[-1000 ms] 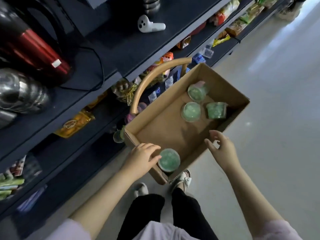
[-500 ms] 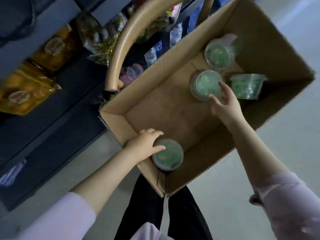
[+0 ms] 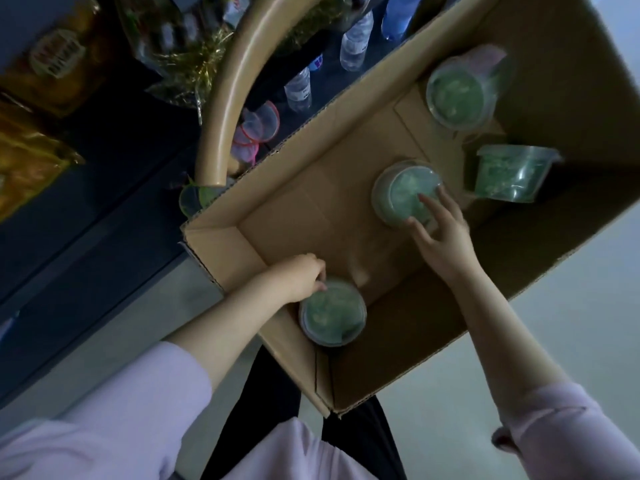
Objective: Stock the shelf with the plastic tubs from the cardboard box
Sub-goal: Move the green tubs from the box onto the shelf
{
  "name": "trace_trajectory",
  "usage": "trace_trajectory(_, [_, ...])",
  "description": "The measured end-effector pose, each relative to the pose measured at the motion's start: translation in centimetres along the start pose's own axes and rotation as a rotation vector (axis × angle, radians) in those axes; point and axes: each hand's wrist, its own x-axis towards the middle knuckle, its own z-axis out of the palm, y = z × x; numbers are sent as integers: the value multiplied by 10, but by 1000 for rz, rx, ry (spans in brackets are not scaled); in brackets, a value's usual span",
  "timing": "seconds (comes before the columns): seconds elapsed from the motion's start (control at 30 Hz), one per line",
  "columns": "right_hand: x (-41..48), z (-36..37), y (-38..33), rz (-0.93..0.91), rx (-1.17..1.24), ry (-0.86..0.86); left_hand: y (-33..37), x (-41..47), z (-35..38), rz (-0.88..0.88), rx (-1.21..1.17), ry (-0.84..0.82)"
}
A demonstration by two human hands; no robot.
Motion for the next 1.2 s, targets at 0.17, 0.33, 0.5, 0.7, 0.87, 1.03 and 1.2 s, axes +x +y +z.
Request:
trace_trajectory(0.17, [5, -7, -18, 6, 49, 108, -13, -2, -27, -84, -149, 81])
trace_trajectory(0.33, [37, 11, -38, 52, -35, -58, -29, -8, -38, -162, -296, 170])
trace_trajectory(0.5, [25, 30, -34, 97, -75, 45, -22, -5, -29, -107, -312, 211])
trace_trajectory(0.7, [-21, 2, -46, 289, 706, 222, -21, -29, -29, -69, -444, 377])
trace_trajectory(0.87, [-80, -52, -80, 393, 1228, 247, 0, -92, -38, -52, -684, 468])
trace_trajectory(1.03, [-153, -124, -139, 270, 1263, 184, 50, -197, -59, -14, -860, 744])
trace_trajectory(1.2, [-219, -187, -201, -54, 1217, 15, 93, -310, -81, 94, -1150, 1019])
